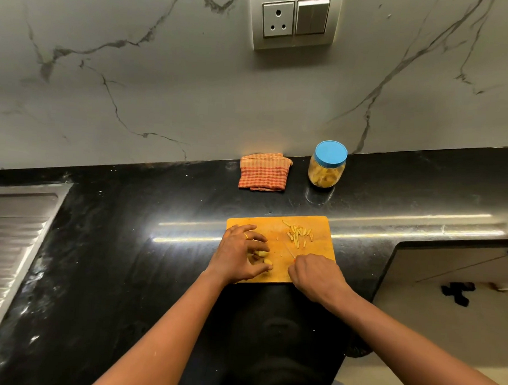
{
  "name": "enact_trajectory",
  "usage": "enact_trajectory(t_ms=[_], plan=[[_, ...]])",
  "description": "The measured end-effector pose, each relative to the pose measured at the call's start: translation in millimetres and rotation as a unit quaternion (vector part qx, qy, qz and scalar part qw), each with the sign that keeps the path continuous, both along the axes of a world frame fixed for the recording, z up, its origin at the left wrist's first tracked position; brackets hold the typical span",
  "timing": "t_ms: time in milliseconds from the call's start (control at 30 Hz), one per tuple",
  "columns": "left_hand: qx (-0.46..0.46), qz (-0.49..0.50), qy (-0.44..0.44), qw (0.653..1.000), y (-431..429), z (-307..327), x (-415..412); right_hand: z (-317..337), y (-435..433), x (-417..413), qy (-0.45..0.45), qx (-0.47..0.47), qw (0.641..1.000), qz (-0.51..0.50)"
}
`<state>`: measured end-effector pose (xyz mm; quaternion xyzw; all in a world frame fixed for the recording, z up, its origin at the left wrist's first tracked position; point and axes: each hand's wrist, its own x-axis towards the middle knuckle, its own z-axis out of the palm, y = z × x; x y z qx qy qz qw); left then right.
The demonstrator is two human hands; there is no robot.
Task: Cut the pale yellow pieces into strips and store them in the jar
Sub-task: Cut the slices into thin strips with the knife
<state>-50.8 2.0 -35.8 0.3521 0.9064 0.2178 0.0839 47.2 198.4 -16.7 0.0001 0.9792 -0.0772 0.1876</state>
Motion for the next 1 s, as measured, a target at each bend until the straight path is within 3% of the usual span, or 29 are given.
enact_trajectory(t_ms=[200,400,700,1000], plan=[[-0.044,-0.025,-0.018,0.999,-1,4,4,0,-9,2,-0.022,-0.045,0.998,-0.034],[-0.069,-0.03,-0.024,0.997,4,7,4,-3,5,5,0.008,0.007,1.0,0.026],[-0.08,-0.053,-0.026,0.995,21,6,8,0,14,6,0.017,-0.02,0.996,-0.082],[-0.07,-0.025,-0.032,0.997,31,6,-2,7,8,7,0.048,-0.049,0.995,-0.069]])
